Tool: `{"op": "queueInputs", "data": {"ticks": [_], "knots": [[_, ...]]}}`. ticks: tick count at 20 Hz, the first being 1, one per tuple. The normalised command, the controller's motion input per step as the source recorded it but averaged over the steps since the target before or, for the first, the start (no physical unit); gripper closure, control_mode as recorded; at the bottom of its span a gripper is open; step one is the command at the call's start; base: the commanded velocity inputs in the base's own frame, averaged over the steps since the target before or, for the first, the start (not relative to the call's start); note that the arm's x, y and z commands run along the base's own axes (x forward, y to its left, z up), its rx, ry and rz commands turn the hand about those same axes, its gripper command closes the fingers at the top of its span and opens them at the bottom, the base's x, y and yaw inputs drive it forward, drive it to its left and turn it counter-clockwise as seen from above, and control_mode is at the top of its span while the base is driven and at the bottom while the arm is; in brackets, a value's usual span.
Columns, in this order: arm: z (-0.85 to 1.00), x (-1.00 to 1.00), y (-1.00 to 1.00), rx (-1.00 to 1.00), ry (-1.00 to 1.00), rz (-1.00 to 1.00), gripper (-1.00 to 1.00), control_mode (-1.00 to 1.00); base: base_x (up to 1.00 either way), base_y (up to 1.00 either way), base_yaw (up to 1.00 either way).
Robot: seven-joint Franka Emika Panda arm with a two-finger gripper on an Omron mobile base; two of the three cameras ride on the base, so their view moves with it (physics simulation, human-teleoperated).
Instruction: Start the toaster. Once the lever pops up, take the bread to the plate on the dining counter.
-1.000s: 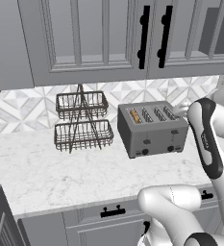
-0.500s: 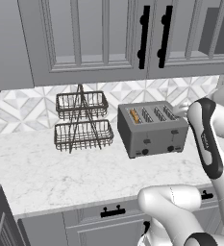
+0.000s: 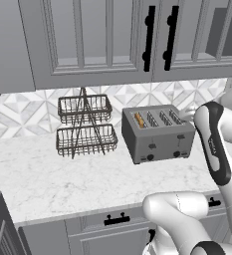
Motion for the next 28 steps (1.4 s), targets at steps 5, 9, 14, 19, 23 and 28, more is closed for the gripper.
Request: {"op": "queueInputs", "data": {"ticks": [5,9,14,19,23,28], "knots": [[0.00,0.00,0.00,0.00,0.00,0.00,-1.00,-1.00,0.00,0.00,0.00],[0.00,0.00,0.00,0.00,0.00,0.00,-1.00,-1.00,0.00,0.00,0.00],[0.00,0.00,0.00,0.00,0.00,0.00,-1.00,-1.00,0.00,0.00,0.00],[0.00,0.00,0.00,0.00,0.00,0.00,-1.00,-1.00,0.00,0.00,0.00],[0.00,0.00,0.00,0.00,0.00,0.00,-1.00,-1.00,0.00,0.00,0.00],[0.00,0.00,0.00,0.00,0.00,0.00,-1.00,-1.00,0.00,0.00,0.00]]}}
